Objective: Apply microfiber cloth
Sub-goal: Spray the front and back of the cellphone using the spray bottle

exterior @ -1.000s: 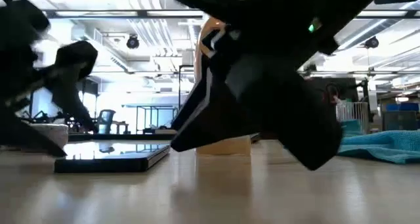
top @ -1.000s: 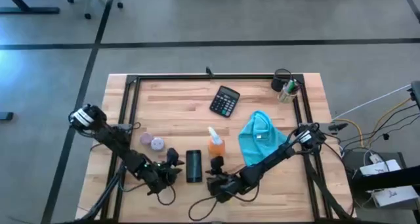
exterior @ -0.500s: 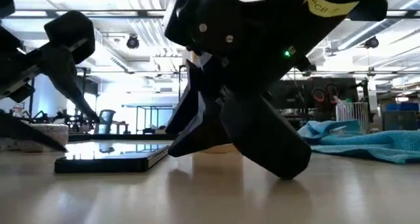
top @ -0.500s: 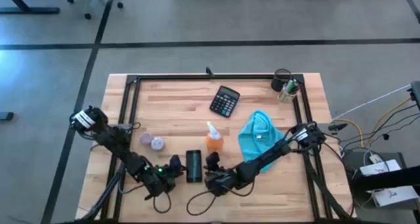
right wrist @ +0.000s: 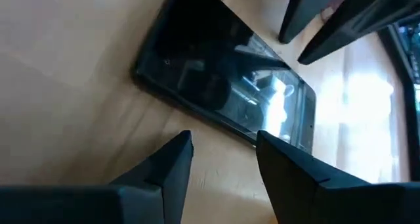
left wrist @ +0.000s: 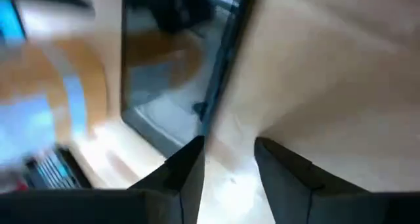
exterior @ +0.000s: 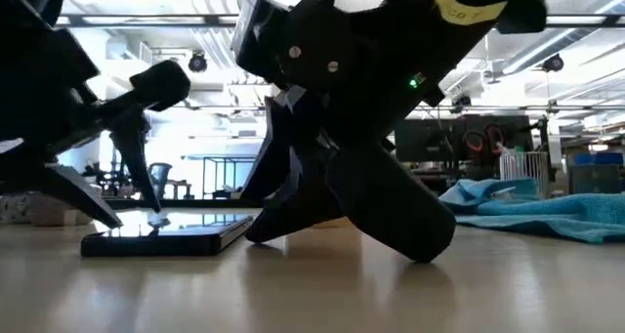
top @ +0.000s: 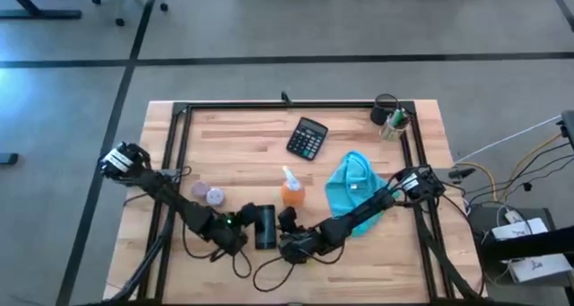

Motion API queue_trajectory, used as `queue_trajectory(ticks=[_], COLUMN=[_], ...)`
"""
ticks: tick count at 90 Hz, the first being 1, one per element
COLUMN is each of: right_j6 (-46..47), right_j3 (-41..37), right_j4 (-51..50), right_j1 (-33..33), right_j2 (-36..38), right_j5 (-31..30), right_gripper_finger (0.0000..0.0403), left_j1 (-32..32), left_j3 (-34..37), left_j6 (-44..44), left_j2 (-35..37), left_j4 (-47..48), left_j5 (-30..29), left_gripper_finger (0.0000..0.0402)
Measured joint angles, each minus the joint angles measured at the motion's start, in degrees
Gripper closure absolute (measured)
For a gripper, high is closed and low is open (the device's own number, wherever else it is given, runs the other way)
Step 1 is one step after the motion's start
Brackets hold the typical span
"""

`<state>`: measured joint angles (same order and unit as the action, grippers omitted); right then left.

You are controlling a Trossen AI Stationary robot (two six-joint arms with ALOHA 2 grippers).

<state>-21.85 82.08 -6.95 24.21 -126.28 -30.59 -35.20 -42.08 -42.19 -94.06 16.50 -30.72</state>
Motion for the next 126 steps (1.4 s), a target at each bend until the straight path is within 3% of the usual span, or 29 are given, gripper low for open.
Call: queue_trajectory(ticks=[19,32,47,63,106,126], right_j6=[-7.2,-10.1,-8.8,-9.0,-7.1,-6.1], right_j3=[-0.1,-0.1,-0.1,-0.1,-0.1,0.7], right_j4=[3.3,4.8,5.1,5.5,6.5,6.4], right_j1=[-0.6,-1.1,-1.4,-1.4,-1.6,-0.7], right_j2=[-0.1,-0.2,-0.3,-0.6,-1.2,-1.1], right_j5=[2.5,3.4,3.4,3.6,4.0,3.3], right_gripper_finger=[0.0228,0.0227,0.0233,0.0240,0.0243,0.0255], left_j1=[0.5,0.9,1.0,1.0,0.9,1.0], left_j3=[2.6,4.1,4.9,5.2,4.6,4.7], left_j6=[-5.1,-8.7,-6.8,0.5,0.7,1.8], left_j2=[0.0,0.2,0.3,0.2,0.3,0.4], left_j4=[-13.4,-16.7,-17.6,-23.9,-26.6,-26.4], left_j5=[2.6,3.9,3.8,5.1,6.6,6.1], left_gripper_finger=[0.0250,0.0238,0.0233,0.0241,0.0248,0.0298])
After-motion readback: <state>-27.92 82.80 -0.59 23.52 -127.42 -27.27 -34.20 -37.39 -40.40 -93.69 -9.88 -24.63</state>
